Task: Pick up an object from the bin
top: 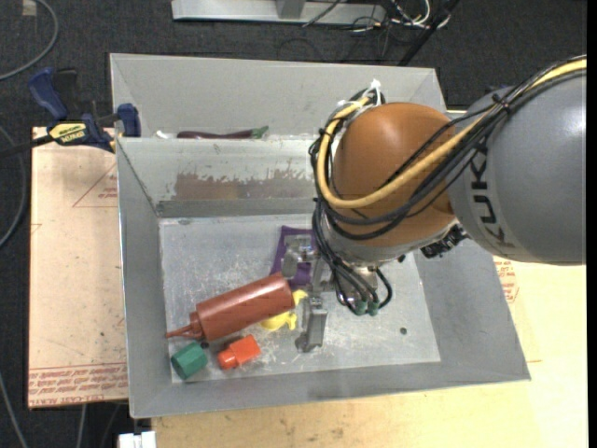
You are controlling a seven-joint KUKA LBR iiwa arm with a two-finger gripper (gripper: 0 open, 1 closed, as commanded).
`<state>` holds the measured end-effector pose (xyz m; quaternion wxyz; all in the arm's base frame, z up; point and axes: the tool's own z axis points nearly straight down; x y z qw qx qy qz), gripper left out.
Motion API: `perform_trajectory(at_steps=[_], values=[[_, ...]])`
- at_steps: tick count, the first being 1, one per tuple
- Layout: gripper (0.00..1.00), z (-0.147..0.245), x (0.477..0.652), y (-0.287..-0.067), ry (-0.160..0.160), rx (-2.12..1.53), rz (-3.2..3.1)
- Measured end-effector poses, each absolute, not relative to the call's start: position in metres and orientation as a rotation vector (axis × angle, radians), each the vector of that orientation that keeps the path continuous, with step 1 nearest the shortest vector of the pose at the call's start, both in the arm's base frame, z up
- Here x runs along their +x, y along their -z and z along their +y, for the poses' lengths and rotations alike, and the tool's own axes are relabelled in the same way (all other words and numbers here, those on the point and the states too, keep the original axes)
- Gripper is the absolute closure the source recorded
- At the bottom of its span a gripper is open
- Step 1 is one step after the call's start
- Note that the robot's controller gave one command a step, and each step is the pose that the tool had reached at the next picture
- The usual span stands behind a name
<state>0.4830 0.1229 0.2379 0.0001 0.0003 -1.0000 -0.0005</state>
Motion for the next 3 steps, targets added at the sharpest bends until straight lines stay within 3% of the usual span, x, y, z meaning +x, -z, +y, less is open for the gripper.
perform_trajectory(at_steps=[1,2,3], values=[[0.00,0.135,0.495,-0.198,0.004,-0.054,-3.149],[0.00,0.126,0.517,-0.138,0.007,-0.048,-3.148],[1.00,0.142,0.549,-0.085,0.007,-0.188,-3.145]])
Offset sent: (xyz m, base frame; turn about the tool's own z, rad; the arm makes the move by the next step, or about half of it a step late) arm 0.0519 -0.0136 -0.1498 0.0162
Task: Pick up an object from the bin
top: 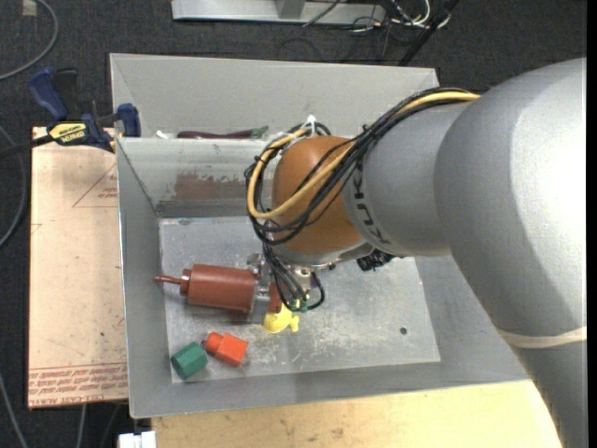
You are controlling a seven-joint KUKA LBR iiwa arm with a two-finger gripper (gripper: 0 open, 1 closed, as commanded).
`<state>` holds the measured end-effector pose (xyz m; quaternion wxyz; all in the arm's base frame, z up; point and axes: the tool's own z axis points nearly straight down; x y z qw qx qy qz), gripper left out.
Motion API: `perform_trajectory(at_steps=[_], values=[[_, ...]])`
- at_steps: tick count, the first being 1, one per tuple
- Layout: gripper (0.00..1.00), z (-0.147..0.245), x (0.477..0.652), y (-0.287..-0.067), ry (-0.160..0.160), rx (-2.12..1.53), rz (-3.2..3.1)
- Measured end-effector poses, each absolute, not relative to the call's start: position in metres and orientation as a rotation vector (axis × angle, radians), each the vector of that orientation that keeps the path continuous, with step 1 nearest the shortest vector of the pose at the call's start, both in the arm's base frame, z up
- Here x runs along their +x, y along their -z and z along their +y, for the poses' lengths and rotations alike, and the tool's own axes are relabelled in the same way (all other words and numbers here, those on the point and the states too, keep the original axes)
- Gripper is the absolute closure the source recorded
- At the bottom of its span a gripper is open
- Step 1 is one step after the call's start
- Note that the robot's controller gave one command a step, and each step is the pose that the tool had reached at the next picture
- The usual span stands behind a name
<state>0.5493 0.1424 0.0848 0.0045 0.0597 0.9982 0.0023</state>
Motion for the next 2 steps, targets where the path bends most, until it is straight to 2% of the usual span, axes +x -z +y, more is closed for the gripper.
perform_trajectory(at_steps=[1,2], values=[[1.00,0.142,0.549,-0.085,-0.008,0.188,3.127],[1.00,0.149,0.544,-0.211,-0.009,0.238,3.124]])
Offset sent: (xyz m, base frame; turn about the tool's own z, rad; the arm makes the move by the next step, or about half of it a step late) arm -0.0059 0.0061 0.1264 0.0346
